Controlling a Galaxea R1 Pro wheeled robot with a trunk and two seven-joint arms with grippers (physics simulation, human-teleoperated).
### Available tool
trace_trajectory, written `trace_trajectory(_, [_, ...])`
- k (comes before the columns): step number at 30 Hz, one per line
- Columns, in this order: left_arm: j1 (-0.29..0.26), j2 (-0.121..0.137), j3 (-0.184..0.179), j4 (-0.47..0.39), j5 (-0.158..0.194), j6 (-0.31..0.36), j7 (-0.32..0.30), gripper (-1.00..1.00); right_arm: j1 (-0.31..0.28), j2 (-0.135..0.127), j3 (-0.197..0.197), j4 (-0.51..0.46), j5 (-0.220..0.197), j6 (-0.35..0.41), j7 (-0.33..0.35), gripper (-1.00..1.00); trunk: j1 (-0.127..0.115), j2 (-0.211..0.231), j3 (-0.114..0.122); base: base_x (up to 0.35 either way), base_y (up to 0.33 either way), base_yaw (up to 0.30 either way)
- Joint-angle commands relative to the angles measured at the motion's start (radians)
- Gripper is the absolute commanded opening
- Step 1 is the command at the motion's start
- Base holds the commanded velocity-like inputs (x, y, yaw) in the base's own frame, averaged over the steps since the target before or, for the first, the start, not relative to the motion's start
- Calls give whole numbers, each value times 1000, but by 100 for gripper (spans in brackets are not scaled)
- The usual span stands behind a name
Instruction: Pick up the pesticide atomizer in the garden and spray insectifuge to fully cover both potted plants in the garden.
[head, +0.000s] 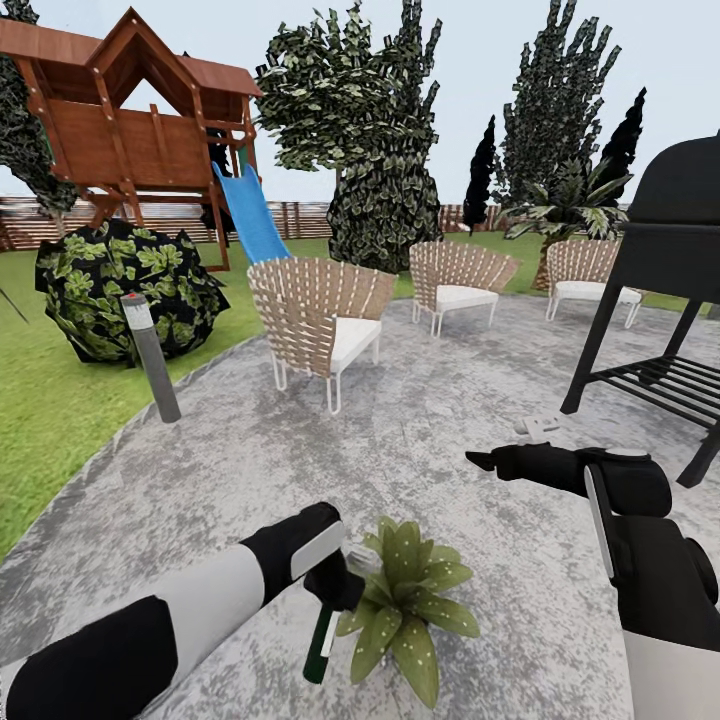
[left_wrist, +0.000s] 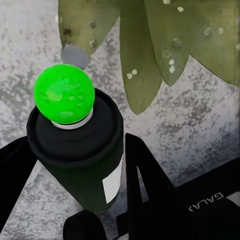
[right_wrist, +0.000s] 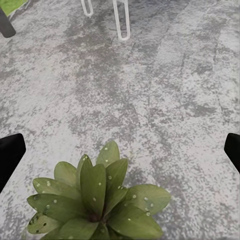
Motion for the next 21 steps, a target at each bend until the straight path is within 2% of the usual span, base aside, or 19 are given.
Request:
trace_trajectory(1, [-2,-2,-6,14,12,1,5,-100,-1,0,-1,-1,10,3,10,100,0,0,-1,0,0,0])
trace_trajectory(5, [-3,-11,-8,106,7,1,-29,-100,-1,0,-1,-1,10,3,10,100,0,0,-1,0,0,0])
trace_trajectory(9, [-4,-10,-13,136,2,1,-45,-100,-1,0,-1,-1,10,3,11,100,0,0,-1,0,0,0])
trace_trajectory(10, [-11,-10,-25,141,1,1,-47,-100,-1,0,-1,-1,10,3,11,100,0,0,-1,0,0,0])
trace_trajectory(11, [-23,-9,-53,145,0,1,-48,-100,-1,0,-1,-1,10,3,12,100,0,0,-1,0,0,0])
trace_trajectory(13, [-34,-12,-148,149,0,1,-55,-100,-1,-1,-1,-1,10,3,12,100,0,0,-1,0,0,0])
trace_trajectory(14, [-36,-13,-170,148,0,1,-59,-100,-1,-1,-1,-1,10,3,12,100,0,0,-1,0,0,0])
trace_trajectory(15, [-38,-16,-217,141,1,1,-80,-100,-1,-1,-1,-1,10,3,11,100,0,0,-1,0,0,0])
trace_trajectory(17, [-38,-21,-248,133,0,1,-102,-100,-4,-1,-1,-1,10,3,11,100,0,0,-1,0,0,0])
trace_trajectory(21, [-22,-23,-269,114,0,1,-147,-100,-7,-3,-1,-1,10,3,12,100,0,0,-1,0,0,-114])
